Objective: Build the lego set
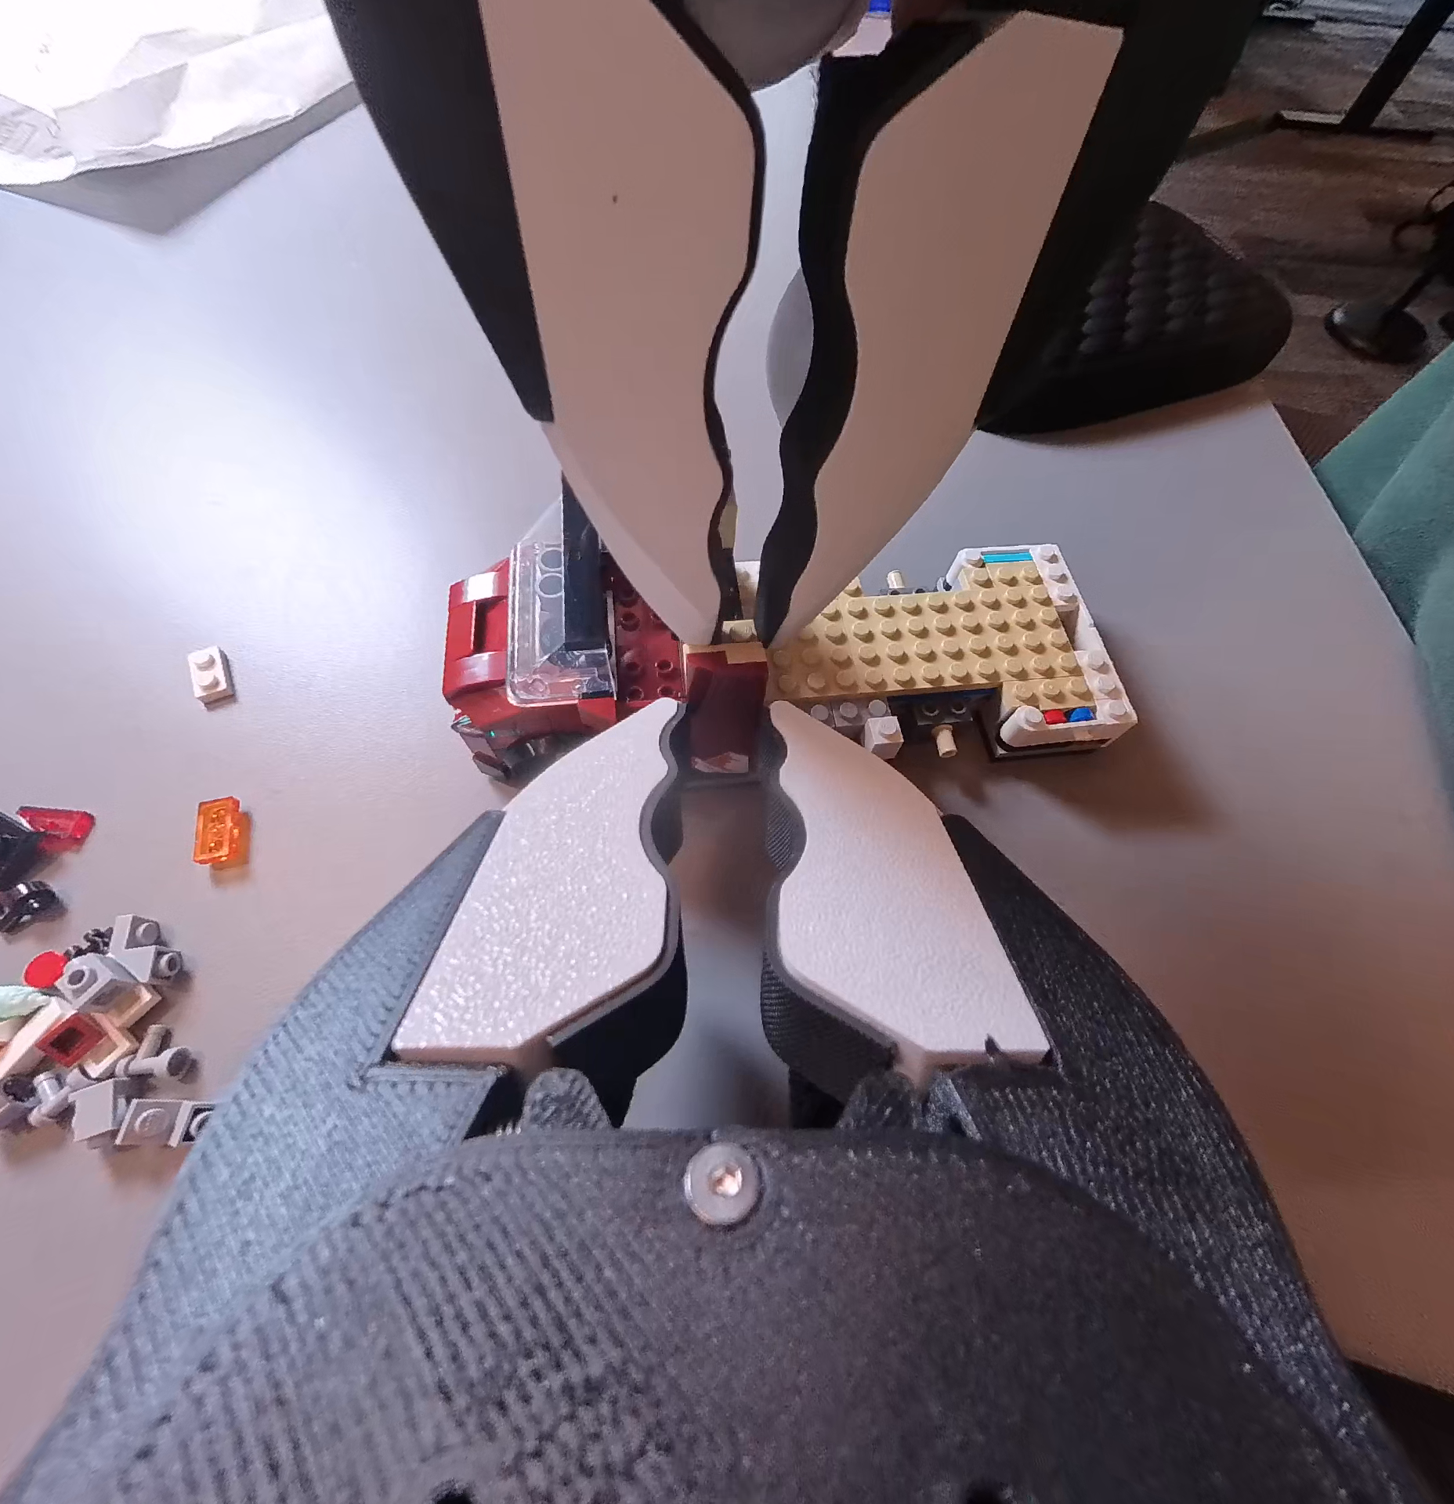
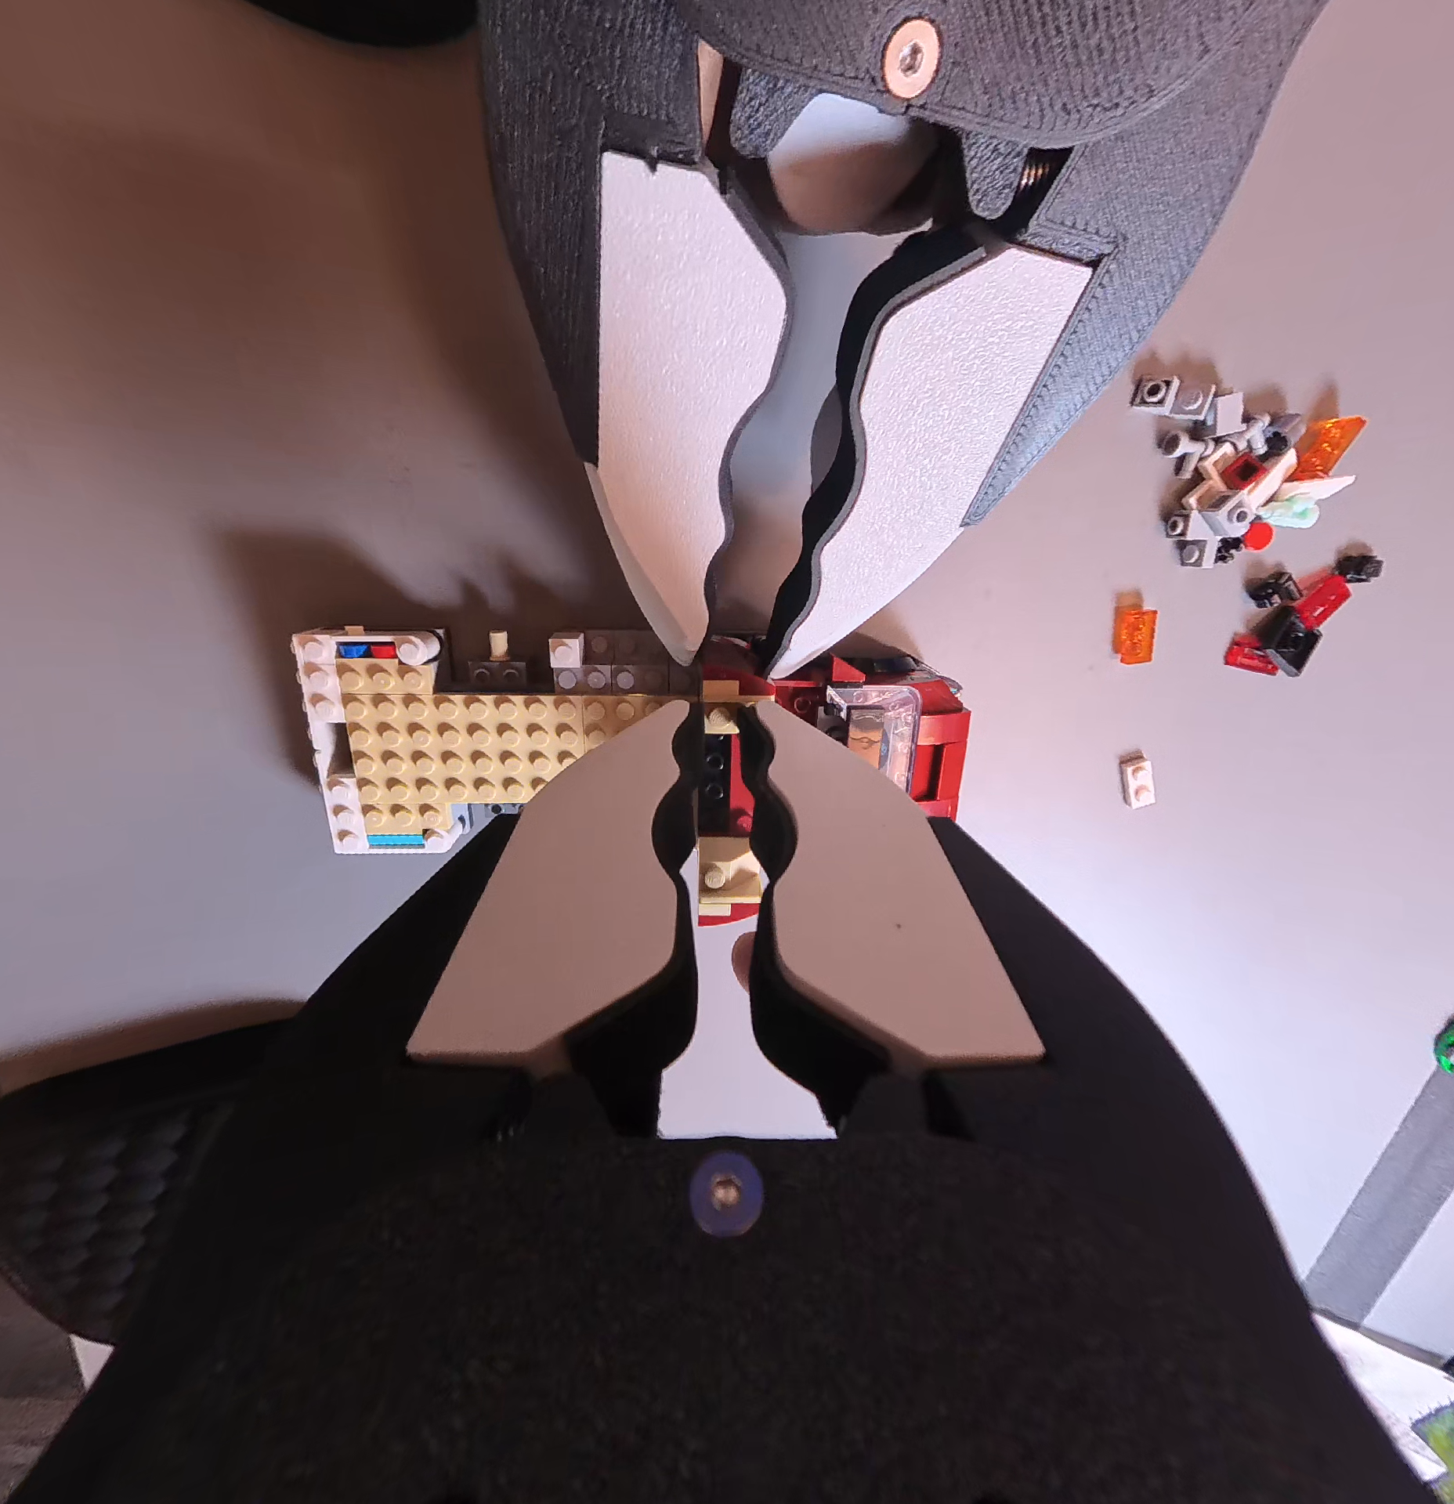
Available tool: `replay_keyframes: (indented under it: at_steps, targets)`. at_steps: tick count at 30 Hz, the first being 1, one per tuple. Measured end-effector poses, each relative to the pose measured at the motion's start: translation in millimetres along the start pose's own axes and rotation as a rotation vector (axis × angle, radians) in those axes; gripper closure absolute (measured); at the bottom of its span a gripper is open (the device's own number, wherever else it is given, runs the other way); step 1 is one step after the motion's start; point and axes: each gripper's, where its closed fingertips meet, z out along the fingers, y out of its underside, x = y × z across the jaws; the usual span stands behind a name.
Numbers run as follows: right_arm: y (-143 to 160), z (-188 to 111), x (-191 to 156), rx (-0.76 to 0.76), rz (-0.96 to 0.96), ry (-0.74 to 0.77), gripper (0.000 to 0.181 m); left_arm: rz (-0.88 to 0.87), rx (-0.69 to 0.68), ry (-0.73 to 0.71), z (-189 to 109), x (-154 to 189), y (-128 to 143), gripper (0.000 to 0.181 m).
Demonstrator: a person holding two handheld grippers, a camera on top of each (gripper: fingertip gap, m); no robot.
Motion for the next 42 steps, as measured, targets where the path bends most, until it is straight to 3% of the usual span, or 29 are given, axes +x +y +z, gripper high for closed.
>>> replay_keyframes:
  at_steps: [11,14,17,24,36,42]
  targets:
    - [-0.5,-1.0,0.0,0.087,0.055,0.029,0.172,0.017,0.003,-0.008,-0.2,-0.3,-0.3,0.165]
    - [2.7,-9.7,0.2,0.132,0.075,0.057,0.158,0.034,0.007,-0.009,0.4,1.8,-1.0,0.164]
    - [3.6,-16.0,-1.3,0.17,0.098,0.068,0.156,0.044,0.01,-0.02,0.7,1.5,-1.9,0.158]
    - [1.1,-1.1,0.0,0.136,0.066,0.092,0.17,0.055,0.025,-0.035,-0.2,1.2,-5.0,0.164]
    - [2.5,2.0,0.3,0.031,0.037,0.045,0.17,0.03,0.023,-0.037,0.4,0.8,-4.9,0.164]
    - [2.1,2.4,0.0,0.065,0.055,0.042,0.169,0.032,0.028,-0.026,0.4,1.0,-5.0,0.164]
